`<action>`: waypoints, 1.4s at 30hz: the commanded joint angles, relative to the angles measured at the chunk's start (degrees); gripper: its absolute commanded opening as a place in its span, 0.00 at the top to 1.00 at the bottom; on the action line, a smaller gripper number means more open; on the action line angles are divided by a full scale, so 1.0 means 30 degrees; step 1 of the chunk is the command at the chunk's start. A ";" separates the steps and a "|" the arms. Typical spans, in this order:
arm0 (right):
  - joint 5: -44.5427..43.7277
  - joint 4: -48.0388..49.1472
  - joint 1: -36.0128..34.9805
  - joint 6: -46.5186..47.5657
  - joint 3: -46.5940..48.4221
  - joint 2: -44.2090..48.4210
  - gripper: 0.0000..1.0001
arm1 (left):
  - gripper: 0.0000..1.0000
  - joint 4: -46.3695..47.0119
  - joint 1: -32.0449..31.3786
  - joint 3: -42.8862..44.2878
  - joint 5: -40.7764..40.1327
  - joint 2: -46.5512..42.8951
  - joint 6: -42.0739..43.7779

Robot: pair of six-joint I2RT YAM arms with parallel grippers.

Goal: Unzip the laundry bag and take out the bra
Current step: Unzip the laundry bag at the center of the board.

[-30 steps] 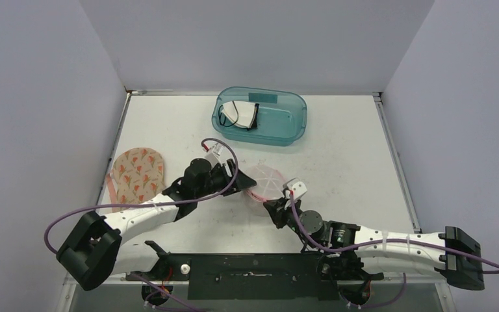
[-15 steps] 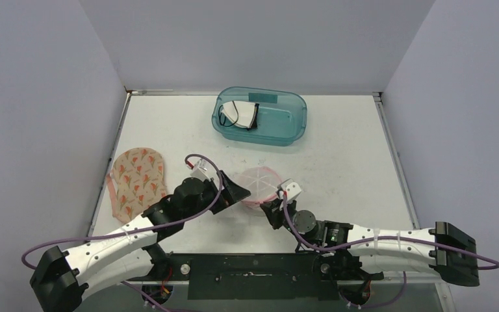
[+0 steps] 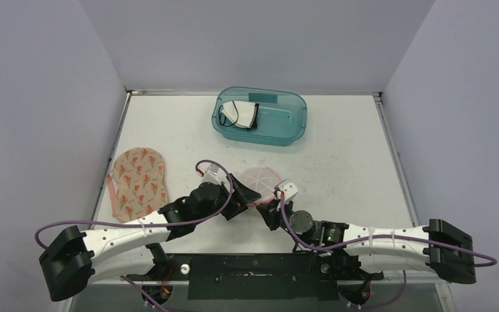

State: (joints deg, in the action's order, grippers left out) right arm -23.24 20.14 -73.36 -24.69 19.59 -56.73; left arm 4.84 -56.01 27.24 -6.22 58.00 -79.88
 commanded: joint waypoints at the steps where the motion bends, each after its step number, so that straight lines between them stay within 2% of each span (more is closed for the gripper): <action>1: 0.0025 0.2134 -0.0297 -0.0810 -0.0157 0.0594 0.95 | 0.22 0.2611 -0.0230 0.0068 -0.0499 0.0814 -0.0958; 7: -0.0051 0.2565 -0.0505 -0.1122 -0.0492 0.0483 0.95 | 0.39 0.3250 -0.0254 -0.0262 -0.1330 0.1358 -0.1555; 17: -0.1095 0.1130 -0.0536 -0.0853 -0.0685 0.1737 0.95 | 0.72 0.2666 -0.0195 -0.0519 -0.2216 0.0868 -0.1349; 23: -0.1820 -0.0240 -0.0536 -0.0915 -0.0760 0.2551 0.95 | 1.00 0.2634 0.0005 -0.0671 -0.2205 0.0841 -0.1092; 33: -0.4418 -0.3436 -0.0507 -0.1617 -0.0416 0.3558 0.95 | 1.00 0.2620 0.0412 -0.0692 -0.1804 0.0463 -0.0177; 37: -0.4482 -0.3705 -0.0507 -0.1396 -0.0474 0.4039 0.95 | 1.00 0.3369 0.0559 -0.0644 -0.1168 0.0450 0.0807; 40: -0.3709 -0.3216 -0.0534 -0.0575 -0.0669 0.4901 0.95 | 1.00 0.3943 0.1100 -0.0113 0.0195 0.0725 0.2317; 42: -0.3272 -0.3113 -0.0536 0.0083 -0.0560 0.5468 0.95 | 1.00 0.3956 0.2562 0.0922 0.2305 0.1288 0.3846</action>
State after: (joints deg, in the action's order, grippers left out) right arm -33.17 9.34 -74.70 -27.88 17.32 -43.88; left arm 13.10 -53.60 25.15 -7.55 60.49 -77.45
